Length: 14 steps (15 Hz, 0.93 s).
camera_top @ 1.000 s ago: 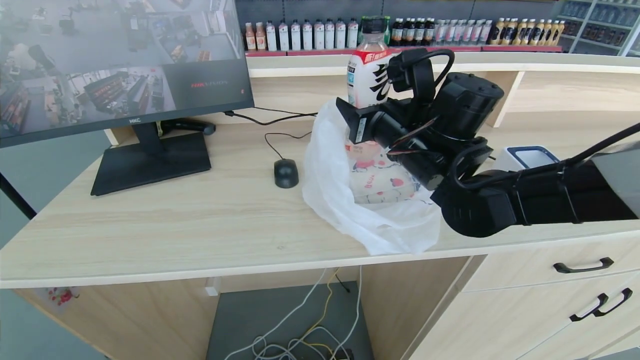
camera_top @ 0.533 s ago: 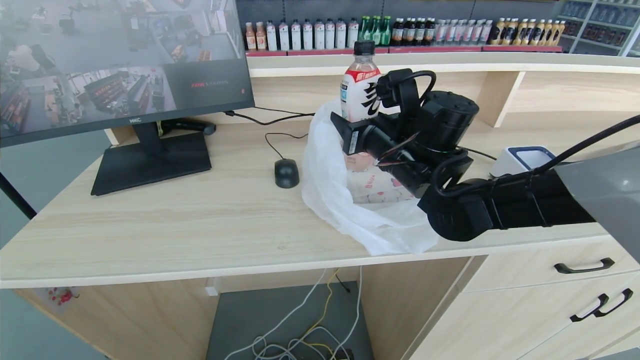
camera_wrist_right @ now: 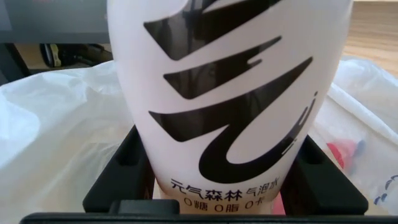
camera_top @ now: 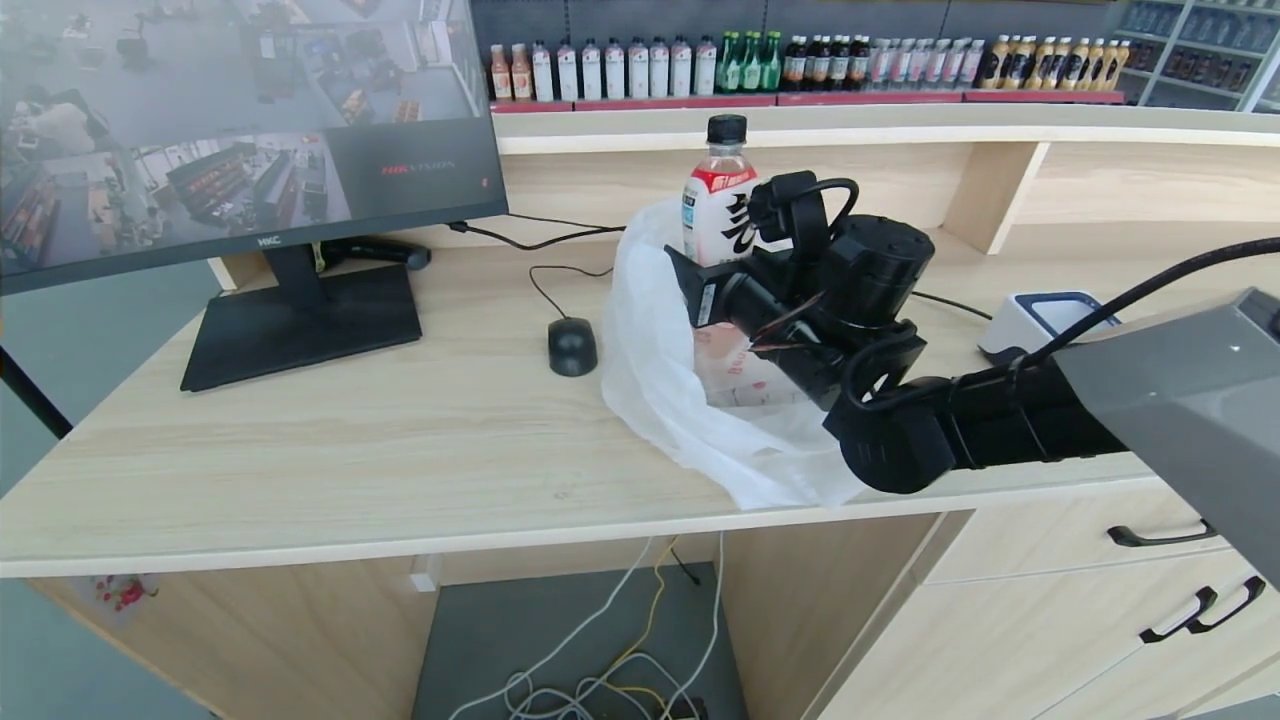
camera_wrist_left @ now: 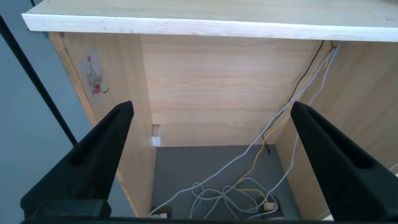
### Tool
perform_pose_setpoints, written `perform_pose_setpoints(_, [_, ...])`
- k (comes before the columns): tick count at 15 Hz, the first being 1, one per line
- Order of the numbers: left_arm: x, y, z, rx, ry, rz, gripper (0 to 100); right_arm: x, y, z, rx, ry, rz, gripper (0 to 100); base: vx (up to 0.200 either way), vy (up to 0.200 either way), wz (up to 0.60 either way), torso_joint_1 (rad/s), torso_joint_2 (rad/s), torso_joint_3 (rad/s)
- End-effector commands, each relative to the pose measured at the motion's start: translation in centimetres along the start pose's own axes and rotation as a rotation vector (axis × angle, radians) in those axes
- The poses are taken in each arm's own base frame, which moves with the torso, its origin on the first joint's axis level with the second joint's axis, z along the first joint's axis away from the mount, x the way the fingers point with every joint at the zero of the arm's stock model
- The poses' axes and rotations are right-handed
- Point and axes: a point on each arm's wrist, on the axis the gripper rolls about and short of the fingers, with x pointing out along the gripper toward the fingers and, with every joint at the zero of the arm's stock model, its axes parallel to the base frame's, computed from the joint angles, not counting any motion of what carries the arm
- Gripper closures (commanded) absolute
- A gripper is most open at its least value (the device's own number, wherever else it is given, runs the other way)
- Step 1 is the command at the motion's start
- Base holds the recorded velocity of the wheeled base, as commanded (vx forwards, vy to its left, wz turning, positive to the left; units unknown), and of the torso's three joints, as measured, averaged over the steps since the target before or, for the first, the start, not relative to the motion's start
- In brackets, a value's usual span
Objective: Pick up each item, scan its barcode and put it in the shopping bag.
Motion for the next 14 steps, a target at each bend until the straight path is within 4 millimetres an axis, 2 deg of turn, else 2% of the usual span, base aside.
perform_pose_setpoints(1, [0.0, 0.0, 0.0, 0.000, 0.000, 0.000, 0, 0.1, 0.1, -0.8, 0.004, 0.013, 0.002, 100, 0.000, 0.000, 0.00, 0.000, 0.00, 0.000])
perform_pose_setpoints(9, [0.0, 0.0, 0.0, 0.000, 0.000, 0.000, 0, 0.2, 0.3, -2.1, 0.008, 0.006, 0.002, 100, 0.000, 0.000, 0.00, 0.000, 0.00, 0.000])
perform_pose_setpoints(14, [0.0, 0.0, 0.0, 0.000, 0.000, 0.000, 0, -0.8, 0.3, -3.4, 0.007, 0.037, 0.006, 100, 0.000, 0.000, 0.00, 0.000, 0.00, 0.000])
